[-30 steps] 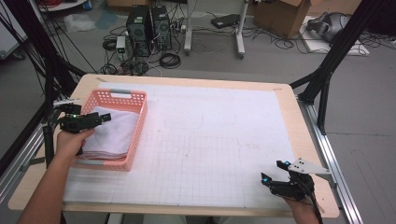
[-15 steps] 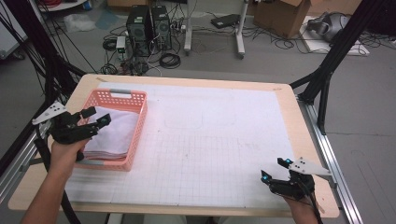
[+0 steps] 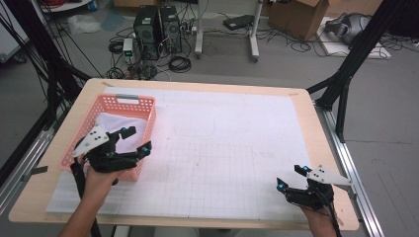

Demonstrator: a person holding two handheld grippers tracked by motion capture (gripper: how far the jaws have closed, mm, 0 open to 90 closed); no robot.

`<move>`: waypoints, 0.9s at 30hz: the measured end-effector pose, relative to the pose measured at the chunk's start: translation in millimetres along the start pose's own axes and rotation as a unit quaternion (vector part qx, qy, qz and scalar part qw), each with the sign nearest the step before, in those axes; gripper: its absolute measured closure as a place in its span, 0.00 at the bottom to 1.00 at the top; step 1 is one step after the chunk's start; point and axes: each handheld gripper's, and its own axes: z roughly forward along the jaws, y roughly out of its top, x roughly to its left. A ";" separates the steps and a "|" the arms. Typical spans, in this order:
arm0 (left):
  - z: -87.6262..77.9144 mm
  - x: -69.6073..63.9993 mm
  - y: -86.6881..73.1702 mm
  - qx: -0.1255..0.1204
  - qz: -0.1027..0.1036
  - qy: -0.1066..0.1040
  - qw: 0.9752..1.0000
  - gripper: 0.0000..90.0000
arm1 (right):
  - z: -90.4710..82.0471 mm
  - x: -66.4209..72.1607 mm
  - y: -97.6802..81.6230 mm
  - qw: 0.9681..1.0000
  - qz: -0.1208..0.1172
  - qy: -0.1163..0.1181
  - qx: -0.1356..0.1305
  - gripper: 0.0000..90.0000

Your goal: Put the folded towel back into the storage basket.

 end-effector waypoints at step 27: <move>41.3 -70.6 -50.6 0.057 0.026 -0.060 0.996 0.23 | -9.2 2.7 -1.6 1.000 -0.007 -0.001 -0.004 0.21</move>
